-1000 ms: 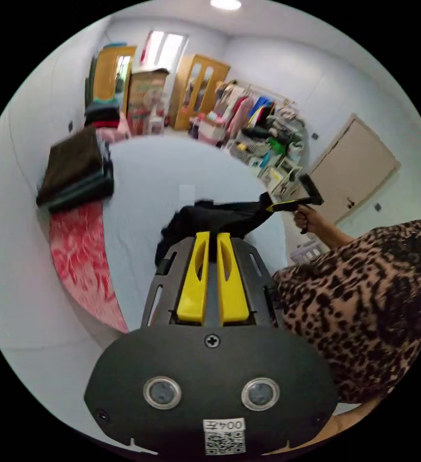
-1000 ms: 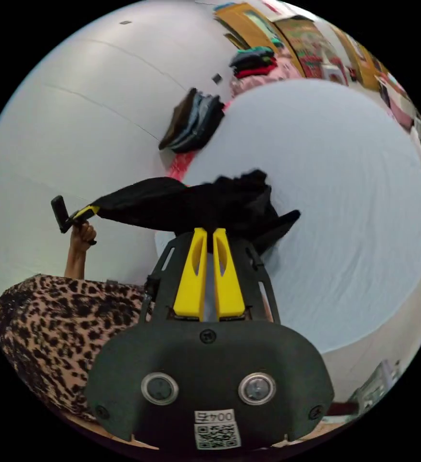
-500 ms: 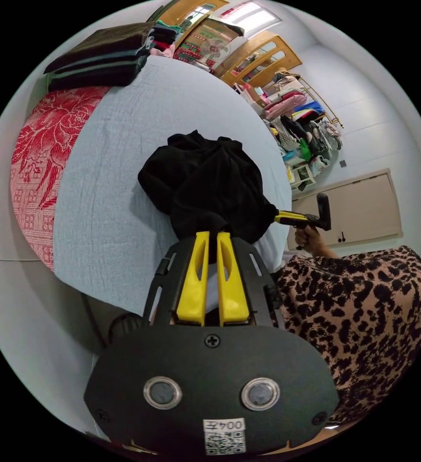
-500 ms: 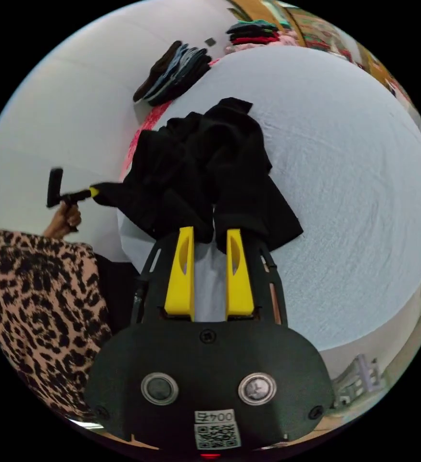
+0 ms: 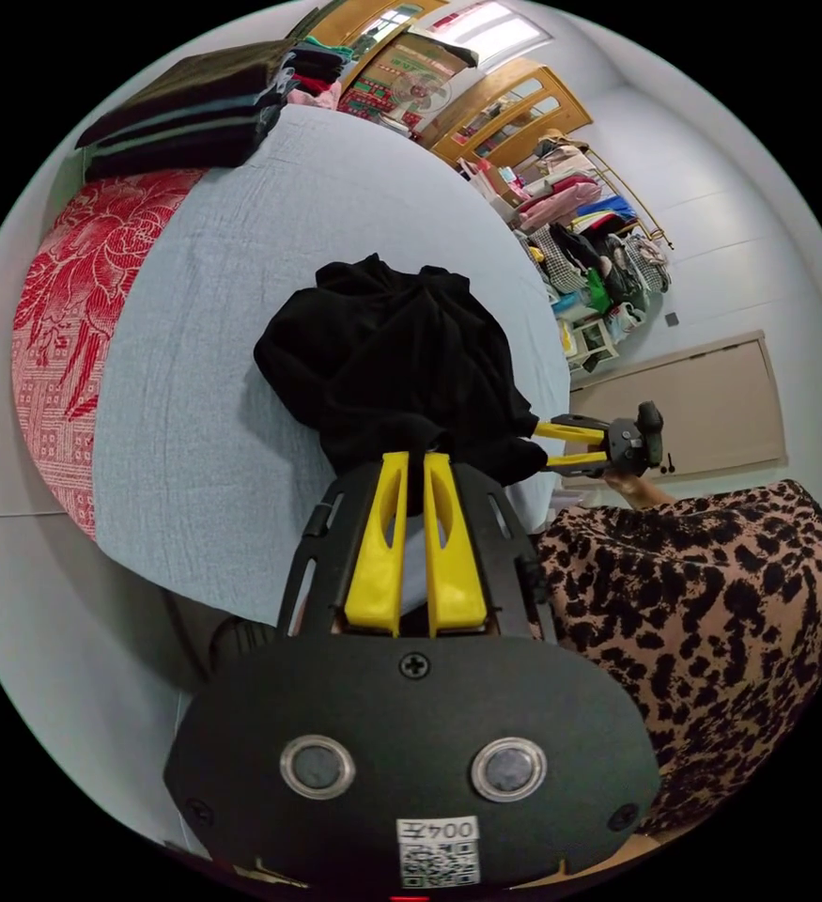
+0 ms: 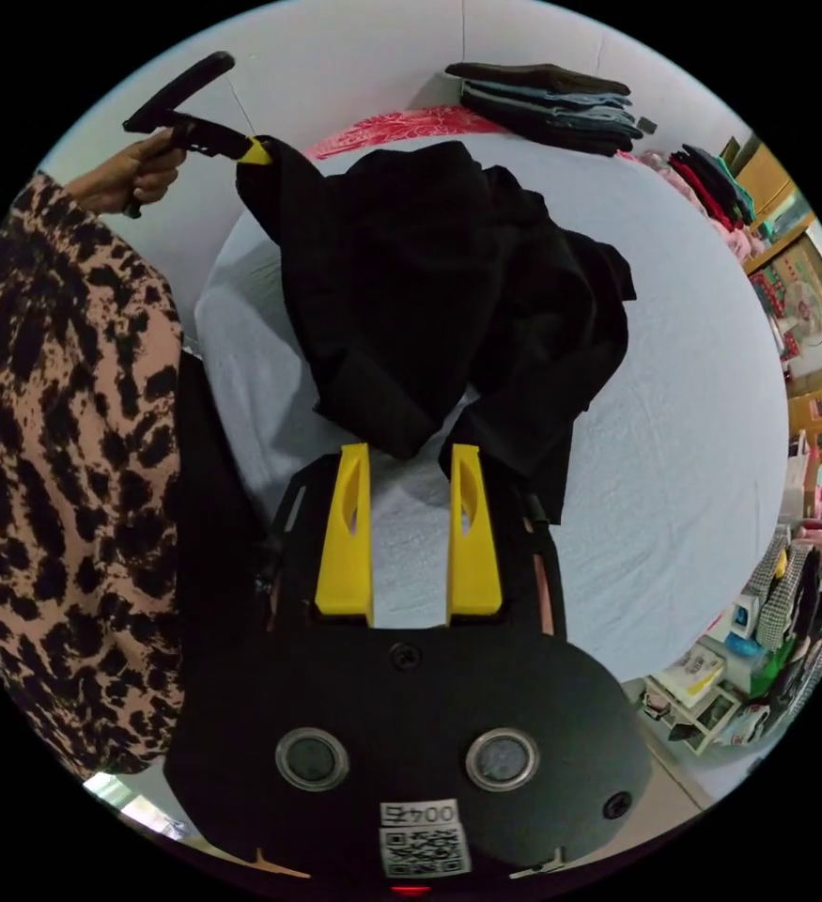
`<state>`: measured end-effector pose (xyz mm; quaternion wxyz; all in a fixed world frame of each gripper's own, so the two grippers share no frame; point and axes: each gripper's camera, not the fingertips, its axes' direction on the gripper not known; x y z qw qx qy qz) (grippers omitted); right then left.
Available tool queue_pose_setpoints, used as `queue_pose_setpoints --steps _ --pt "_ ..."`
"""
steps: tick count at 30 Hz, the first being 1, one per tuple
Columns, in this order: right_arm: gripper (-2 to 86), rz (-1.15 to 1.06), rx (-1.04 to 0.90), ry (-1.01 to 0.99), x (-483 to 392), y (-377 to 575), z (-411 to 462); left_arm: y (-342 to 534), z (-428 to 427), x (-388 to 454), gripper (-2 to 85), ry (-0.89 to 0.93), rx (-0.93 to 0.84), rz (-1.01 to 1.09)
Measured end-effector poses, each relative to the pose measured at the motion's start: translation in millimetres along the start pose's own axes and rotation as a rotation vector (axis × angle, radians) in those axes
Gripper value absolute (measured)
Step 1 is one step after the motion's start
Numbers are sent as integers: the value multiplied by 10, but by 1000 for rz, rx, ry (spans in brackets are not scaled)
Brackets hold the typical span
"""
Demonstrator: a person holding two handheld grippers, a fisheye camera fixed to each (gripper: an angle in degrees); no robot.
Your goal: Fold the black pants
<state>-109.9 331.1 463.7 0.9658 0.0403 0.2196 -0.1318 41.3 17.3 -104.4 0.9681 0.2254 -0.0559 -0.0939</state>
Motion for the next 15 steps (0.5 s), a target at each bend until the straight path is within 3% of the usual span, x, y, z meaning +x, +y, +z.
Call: queue_pose_setpoints --steps 8,15 --pt "129 -4 -6 70 -432 476 -78 -72 -35 140 24 17 11 -13" --pt "134 -215 -109 232 -991 879 158 -96 -70 314 25 9 1 -11"
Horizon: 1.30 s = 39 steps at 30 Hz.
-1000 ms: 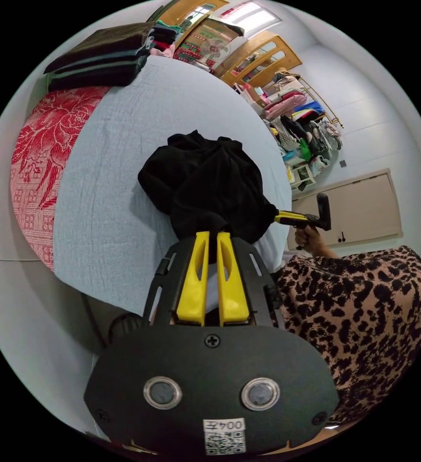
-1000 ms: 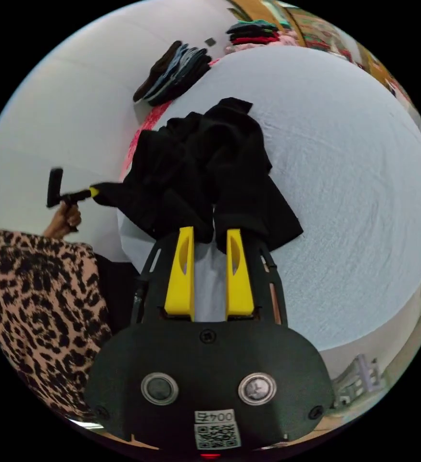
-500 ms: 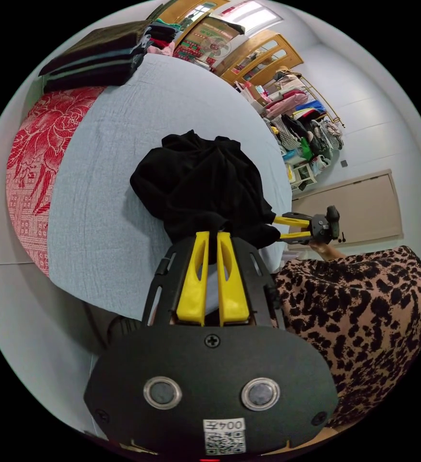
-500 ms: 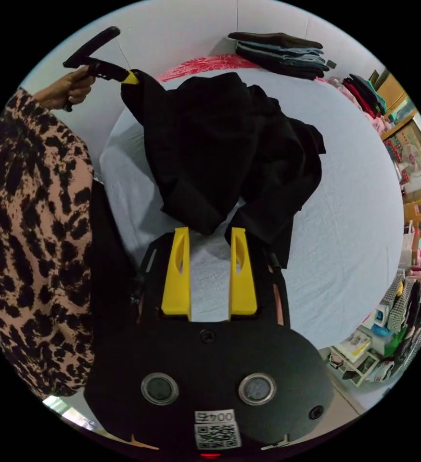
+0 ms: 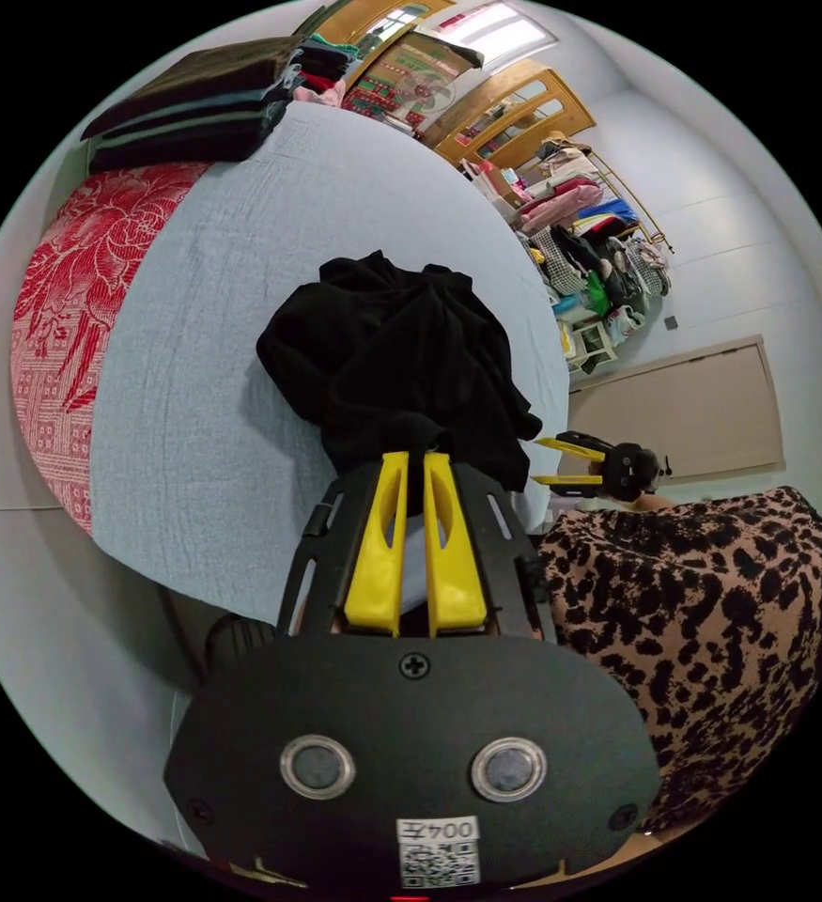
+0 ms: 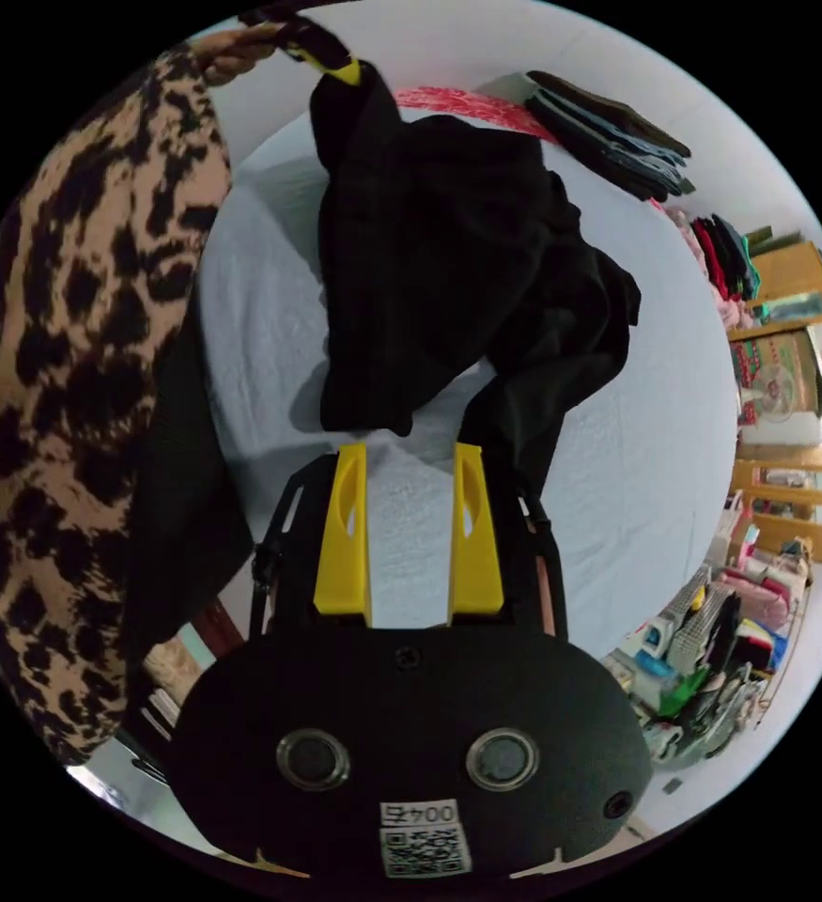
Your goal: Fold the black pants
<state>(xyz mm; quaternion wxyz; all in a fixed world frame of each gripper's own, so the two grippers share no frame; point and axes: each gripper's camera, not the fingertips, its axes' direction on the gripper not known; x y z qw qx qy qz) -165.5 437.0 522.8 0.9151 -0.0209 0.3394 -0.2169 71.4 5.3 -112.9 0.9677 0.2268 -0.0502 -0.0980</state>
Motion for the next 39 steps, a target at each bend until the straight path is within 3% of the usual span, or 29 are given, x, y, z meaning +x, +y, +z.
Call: queue_pose_setpoints --steps 9,12,17,22,28,34,39 --pt "147 -167 17 197 -767 376 163 107 -43 289 27 8 15 -29" --pt "86 -183 54 208 -984 520 213 164 -73 413 26 7 23 -35" --pt "40 88 210 108 -804 869 -158 184 -422 867 25 -37 87 54" --pt "32 480 555 -65 217 1647 -1269 -148 -1439 1665 25 -96 258 281" --pt "26 575 966 56 894 2599 -3203 -470 -3251 3318 24 -281 557 658" --pt "21 528 1159 360 444 3375 -5030 -105 -4656 4835 25 -426 784 862" --pt "18 476 1233 508 -206 3911 -5973 598 -5373 5688 26 -523 941 990"
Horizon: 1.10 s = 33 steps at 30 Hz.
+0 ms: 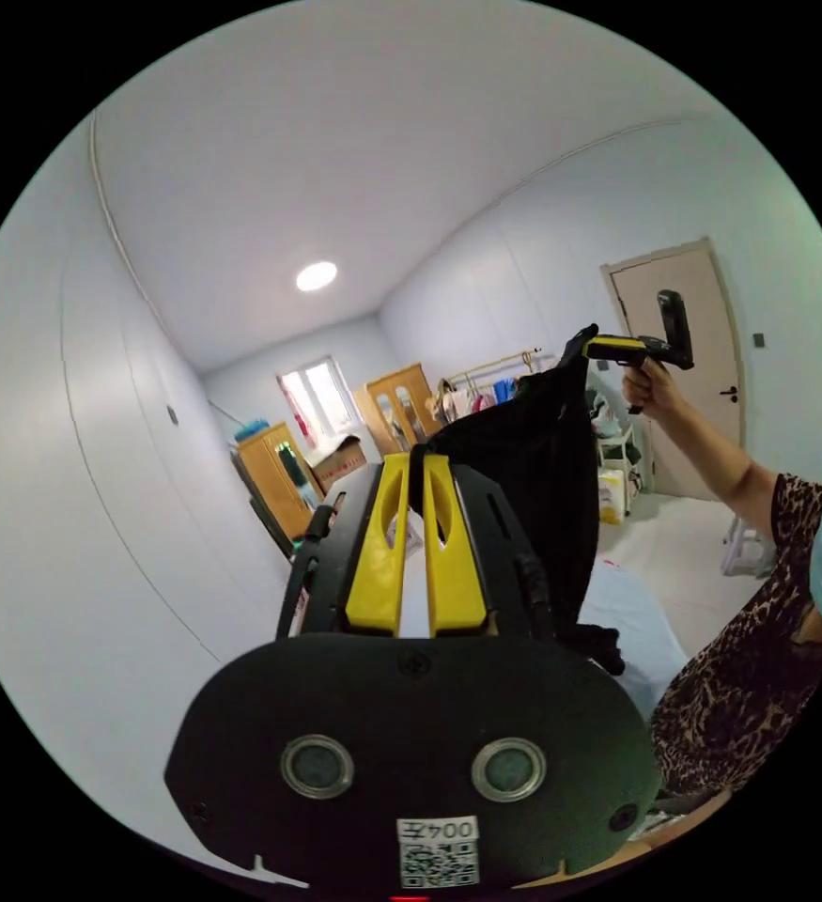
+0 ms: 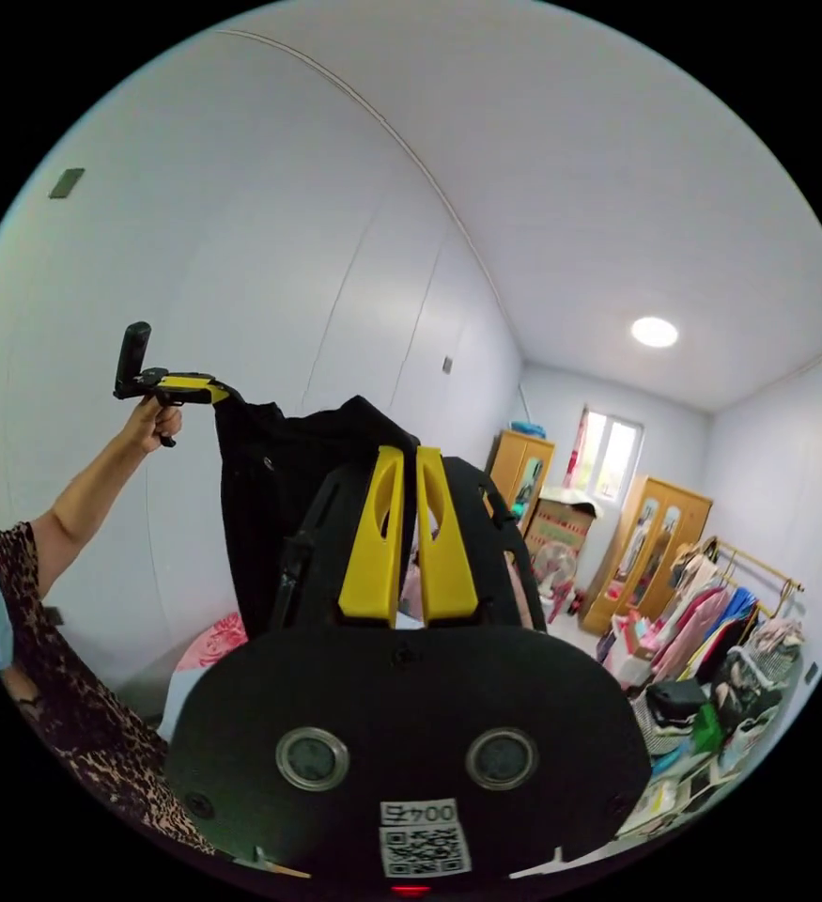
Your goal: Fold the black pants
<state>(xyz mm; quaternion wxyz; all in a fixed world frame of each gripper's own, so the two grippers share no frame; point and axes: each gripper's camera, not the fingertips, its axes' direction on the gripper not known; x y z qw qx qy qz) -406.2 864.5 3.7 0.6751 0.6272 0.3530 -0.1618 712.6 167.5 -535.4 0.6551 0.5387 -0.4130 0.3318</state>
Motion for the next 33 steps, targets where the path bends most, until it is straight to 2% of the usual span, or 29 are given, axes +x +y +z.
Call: queue_pose_setpoints --steps 8,15,21,26,29,33 --pt "13 -68 93 24 -272 -476 -952 -733 -1103 160 25 -16 177 61" --pt "13 -2 126 -11 -287 -271 -990 -800 -1083 176 26 47 178 90" --pt "15 102 43 -17 -128 250 -369 -493 -475 89 26 119 123 100" --pt "16 173 -52 -11 141 663 419 -205 475 -80 27 122 26 81" --pt "18 215 -113 -15 454 909 1056 -53 1193 -218 28 94 -54 46" --pt "29 281 -206 27 1106 1304 2410 121 2304 -405 32 -17 -175 37"
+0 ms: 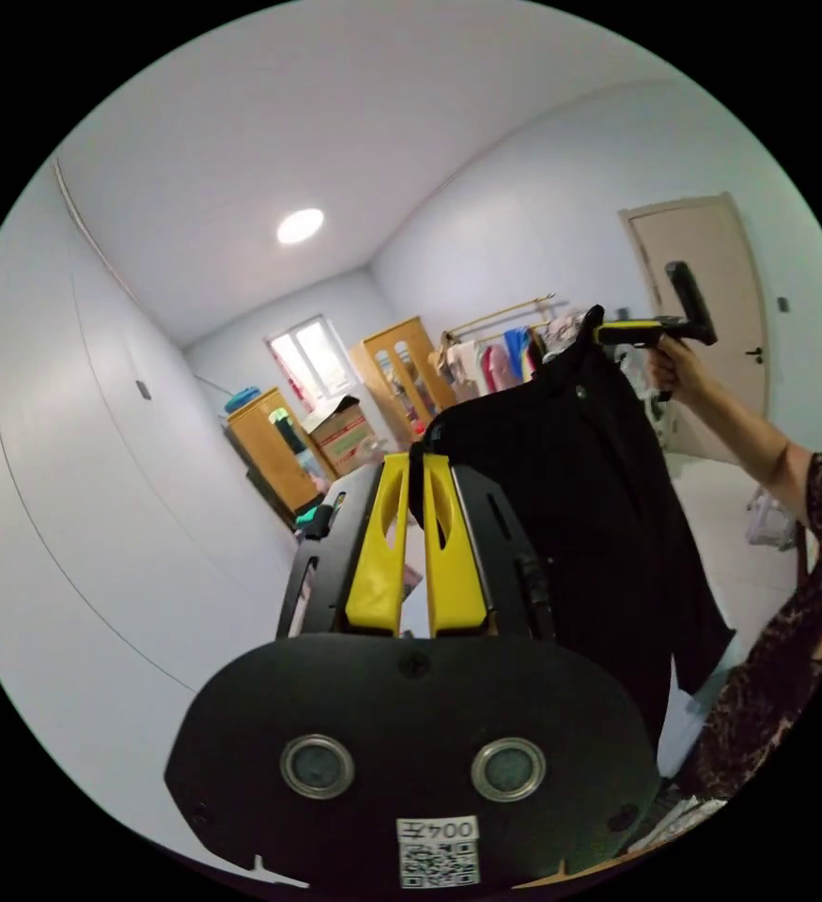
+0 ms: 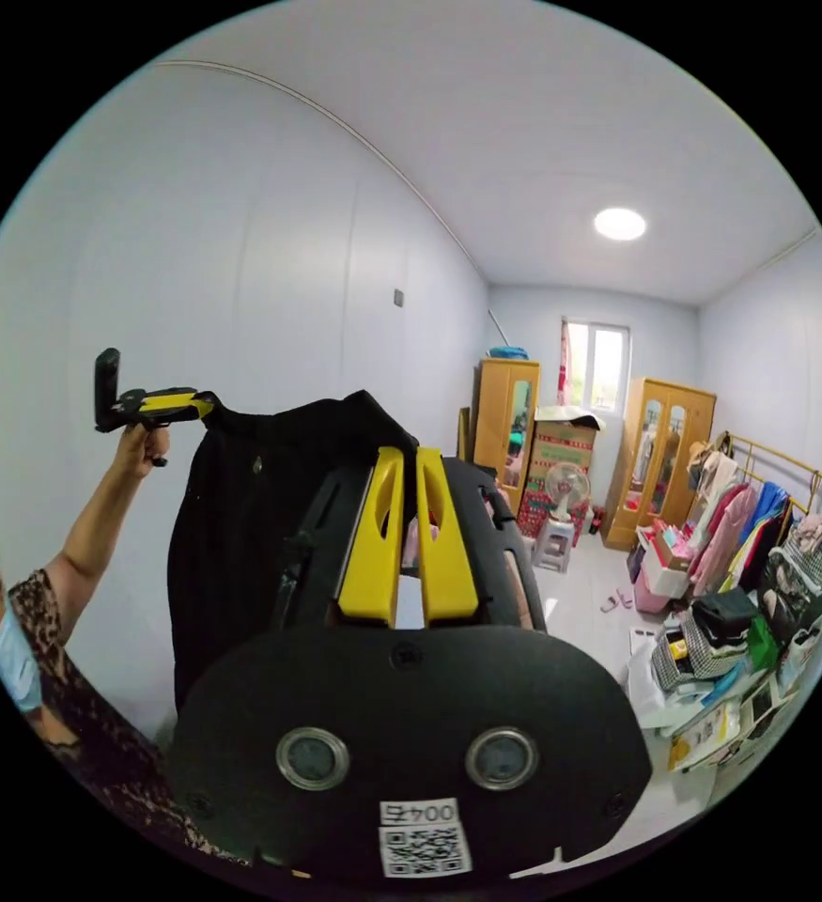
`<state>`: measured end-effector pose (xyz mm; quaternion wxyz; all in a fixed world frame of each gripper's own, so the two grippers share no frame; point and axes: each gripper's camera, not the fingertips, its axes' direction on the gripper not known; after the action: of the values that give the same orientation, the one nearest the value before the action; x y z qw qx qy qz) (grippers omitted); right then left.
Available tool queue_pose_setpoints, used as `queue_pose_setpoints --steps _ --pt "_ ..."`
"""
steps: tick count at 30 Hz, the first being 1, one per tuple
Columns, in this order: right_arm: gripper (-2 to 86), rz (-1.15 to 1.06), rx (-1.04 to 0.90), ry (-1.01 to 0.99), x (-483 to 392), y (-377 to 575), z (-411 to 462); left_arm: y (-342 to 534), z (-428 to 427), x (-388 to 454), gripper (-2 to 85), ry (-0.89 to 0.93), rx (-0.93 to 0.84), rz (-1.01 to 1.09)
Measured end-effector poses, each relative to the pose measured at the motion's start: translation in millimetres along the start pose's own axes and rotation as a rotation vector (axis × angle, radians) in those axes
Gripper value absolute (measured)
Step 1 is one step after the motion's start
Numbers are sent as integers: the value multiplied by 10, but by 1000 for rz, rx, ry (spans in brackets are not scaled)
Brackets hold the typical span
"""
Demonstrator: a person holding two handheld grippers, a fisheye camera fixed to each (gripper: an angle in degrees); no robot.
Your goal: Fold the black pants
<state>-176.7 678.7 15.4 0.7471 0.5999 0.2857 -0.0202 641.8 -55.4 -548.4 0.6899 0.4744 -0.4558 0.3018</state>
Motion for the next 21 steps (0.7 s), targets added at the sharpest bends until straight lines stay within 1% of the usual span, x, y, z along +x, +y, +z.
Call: queue_pose_setpoints --steps 1,2,3,4,5,6,8,9,11,13,15,17,18,20,21 --pt "41 15 -42 41 209 -37 554 -7 493 -82 34 -60 -53 -7" --pt "47 16 -73 73 309 -50 851 27 1010 -190 37 -99 -102 -54" --pt "68 31 -172 154 517 -53 1459 65 1270 -248 40 -101 -124 -91" --pt "87 72 -248 233 717 9 1965 179 1754 -338 45 -82 -177 -155" --pt "95 90 -265 267 796 62 2159 341 2165 -362 54 -80 -225 -196" --pt "105 124 -279 303 918 197 2452 437 2340 -356 59 -88 -243 -217" --pt "108 151 -270 249 1010 455 2736 879 2832 -242 63 -111 -268 -256" --pt "108 146 -277 200 1016 659 2883 1000 2921 -202 62 -119 -273 -254" --pt "107 112 -328 154 965 1005 3087 1528 3213 -51 58 -147 -314 -242" --pt "103 75 -402 111 837 1543 3263 1957 3367 25 53 -114 -360 -247" --pt "97 68 -470 65 715 1977 3334 2428 3467 76 49 -46 -404 -281" --pt "92 77 -522 24 560 2433 3347 3093 3504 139 53 90 -440 -363" --pt "88 90 -567 -1 444 2737 3344 3269 3504 161 56 126 -452 -388" --pt "85 124 -637 -46 242 3204 3323 3992 3460 315 62 277 -502 -475" --pt "85 150 -690 -77 88 3512 3302 4176 3437 371 63 310 -517 -495"
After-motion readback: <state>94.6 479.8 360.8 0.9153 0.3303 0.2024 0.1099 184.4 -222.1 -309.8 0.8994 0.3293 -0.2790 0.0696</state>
